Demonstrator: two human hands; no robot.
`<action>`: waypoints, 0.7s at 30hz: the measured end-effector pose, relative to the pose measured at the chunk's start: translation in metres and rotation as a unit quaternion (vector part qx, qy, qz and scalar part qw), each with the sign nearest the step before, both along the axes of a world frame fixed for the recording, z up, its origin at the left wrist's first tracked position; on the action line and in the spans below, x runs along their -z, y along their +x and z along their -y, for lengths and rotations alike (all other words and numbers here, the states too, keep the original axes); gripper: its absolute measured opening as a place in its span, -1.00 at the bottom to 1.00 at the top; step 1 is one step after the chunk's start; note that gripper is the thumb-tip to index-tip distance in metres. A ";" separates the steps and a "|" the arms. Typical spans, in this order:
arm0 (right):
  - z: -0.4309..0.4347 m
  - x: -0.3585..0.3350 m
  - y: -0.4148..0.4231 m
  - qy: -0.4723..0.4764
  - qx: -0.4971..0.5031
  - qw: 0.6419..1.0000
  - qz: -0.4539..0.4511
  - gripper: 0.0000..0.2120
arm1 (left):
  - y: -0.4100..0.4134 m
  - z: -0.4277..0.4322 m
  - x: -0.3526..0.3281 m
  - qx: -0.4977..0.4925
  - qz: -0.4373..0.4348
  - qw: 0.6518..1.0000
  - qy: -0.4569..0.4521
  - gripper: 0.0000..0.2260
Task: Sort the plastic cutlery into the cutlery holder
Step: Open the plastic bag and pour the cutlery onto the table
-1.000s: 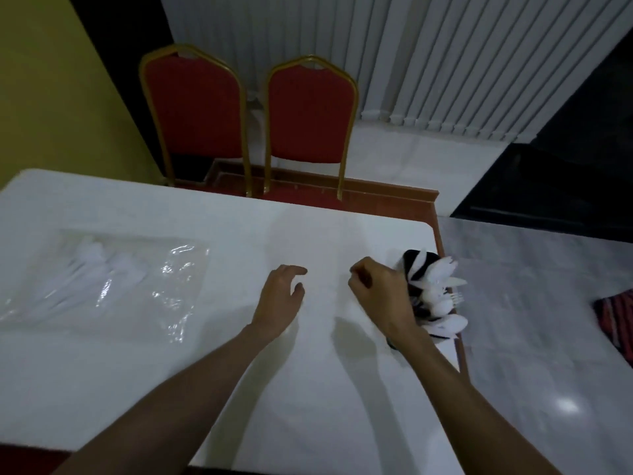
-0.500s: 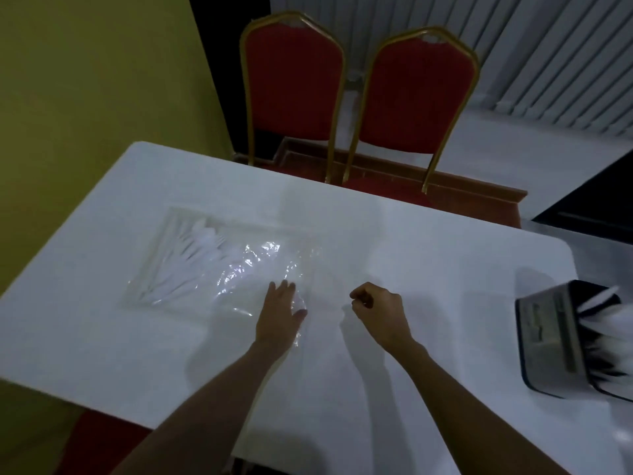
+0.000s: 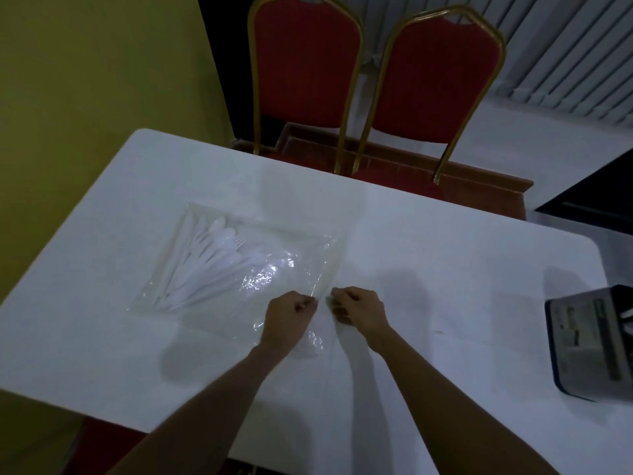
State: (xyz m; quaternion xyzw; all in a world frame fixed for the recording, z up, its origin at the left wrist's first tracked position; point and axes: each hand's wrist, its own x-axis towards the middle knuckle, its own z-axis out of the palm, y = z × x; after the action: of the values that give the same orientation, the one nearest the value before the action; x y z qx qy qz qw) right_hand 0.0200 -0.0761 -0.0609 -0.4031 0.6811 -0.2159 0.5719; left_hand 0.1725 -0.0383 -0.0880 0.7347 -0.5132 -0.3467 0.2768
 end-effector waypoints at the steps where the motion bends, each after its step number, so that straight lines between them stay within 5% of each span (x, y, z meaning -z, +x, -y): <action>1: 0.000 -0.003 0.005 0.022 0.019 0.999 0.042 -0.88 | 0.001 -0.001 -0.004 0.000 -0.005 1.000 0.015 -0.84; 5: 0.002 -0.013 0.018 0.030 0.058 0.994 0.089 -0.93 | 0.004 -0.005 -0.018 -0.045 -0.068 0.995 0.055 -0.69; 11: 0.004 -0.022 0.025 0.028 0.042 0.996 0.073 -0.99 | 0.009 -0.007 -0.033 -0.054 -0.133 0.988 0.064 -0.91; 16: 0.006 -0.025 0.025 0.021 0.032 0.995 0.092 -0.89 | 0.006 -0.011 -0.035 -0.139 -0.279 0.944 0.111 -0.97; 21: 0.004 -0.026 0.020 0.044 0.017 0.989 0.142 -0.84 | 0.009 -0.012 -0.043 -0.164 -0.336 0.919 0.123 -0.90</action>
State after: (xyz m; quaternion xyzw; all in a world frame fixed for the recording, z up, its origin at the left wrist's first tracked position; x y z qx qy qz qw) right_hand 0.0396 -0.0804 -0.0353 -0.3309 0.6088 -0.2501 0.6763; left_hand 0.1812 -0.0267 -0.0449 0.6772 -0.2160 -0.5834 0.3930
